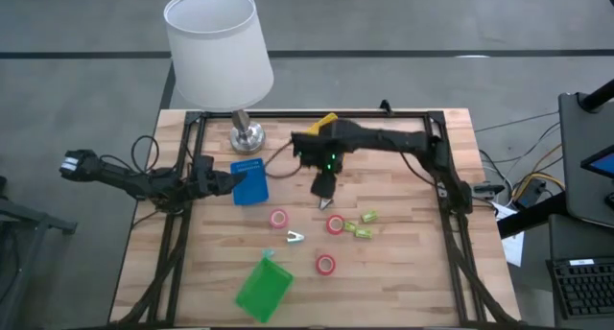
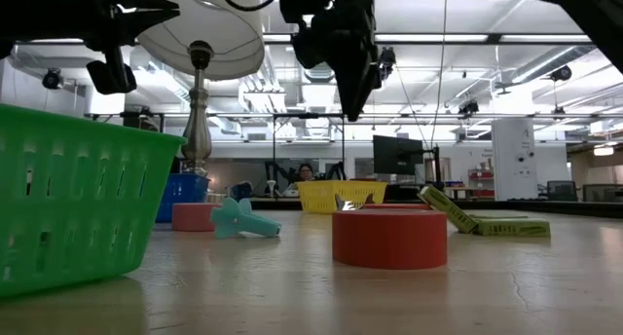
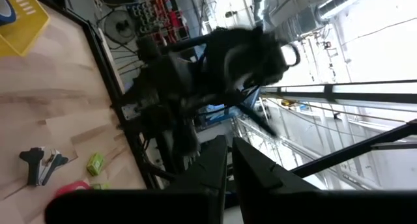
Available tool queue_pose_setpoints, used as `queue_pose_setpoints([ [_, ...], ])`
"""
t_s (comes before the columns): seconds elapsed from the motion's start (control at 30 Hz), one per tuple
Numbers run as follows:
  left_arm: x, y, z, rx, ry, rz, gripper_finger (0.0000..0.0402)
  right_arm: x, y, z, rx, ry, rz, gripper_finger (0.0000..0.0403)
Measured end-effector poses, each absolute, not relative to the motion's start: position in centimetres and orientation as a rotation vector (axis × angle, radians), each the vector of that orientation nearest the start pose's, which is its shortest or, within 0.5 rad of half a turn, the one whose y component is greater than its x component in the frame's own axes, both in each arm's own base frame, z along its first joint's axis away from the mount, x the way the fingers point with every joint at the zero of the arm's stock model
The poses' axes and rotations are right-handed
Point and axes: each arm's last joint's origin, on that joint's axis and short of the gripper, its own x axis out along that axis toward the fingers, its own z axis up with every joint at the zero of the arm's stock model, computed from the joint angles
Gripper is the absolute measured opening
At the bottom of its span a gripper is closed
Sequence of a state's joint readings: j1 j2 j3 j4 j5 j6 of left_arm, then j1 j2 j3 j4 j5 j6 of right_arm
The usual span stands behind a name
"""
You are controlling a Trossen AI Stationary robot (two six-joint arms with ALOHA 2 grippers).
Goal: Pick and place Stapler, Stapler remover, tape
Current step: Put the top red tape into the yellow bin
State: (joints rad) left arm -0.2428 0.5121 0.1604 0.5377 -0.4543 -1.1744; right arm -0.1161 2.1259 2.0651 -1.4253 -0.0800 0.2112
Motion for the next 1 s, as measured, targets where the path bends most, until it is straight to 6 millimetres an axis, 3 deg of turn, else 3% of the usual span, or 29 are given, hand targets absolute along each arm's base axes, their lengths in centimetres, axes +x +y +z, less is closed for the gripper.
queue_pose_setpoints([
  [0.17,13.2,-2.0,22.2,-1.229,-0.268,0.066,0.0028,40.9,-1.5,25.6,0.326,1.467,-0.101,0.0153],
  [0.33,13.2,-2.0,22.2,-1.228,-0.266,0.064,0.0028,39.9,0.4,23.5,0.362,1.428,-0.092,0.0154],
  [0.63,13.2,-2.0,22.1,-1.225,-0.262,0.068,0.0028,38.1,1.0,18.6,0.378,1.521,-0.123,0.0138],
  [1.0,13.2,-2.0,22.0,-1.221,-0.256,0.075,0.0028,37.4,1.4,16.0,0.425,1.526,-0.122,0.0155],
])
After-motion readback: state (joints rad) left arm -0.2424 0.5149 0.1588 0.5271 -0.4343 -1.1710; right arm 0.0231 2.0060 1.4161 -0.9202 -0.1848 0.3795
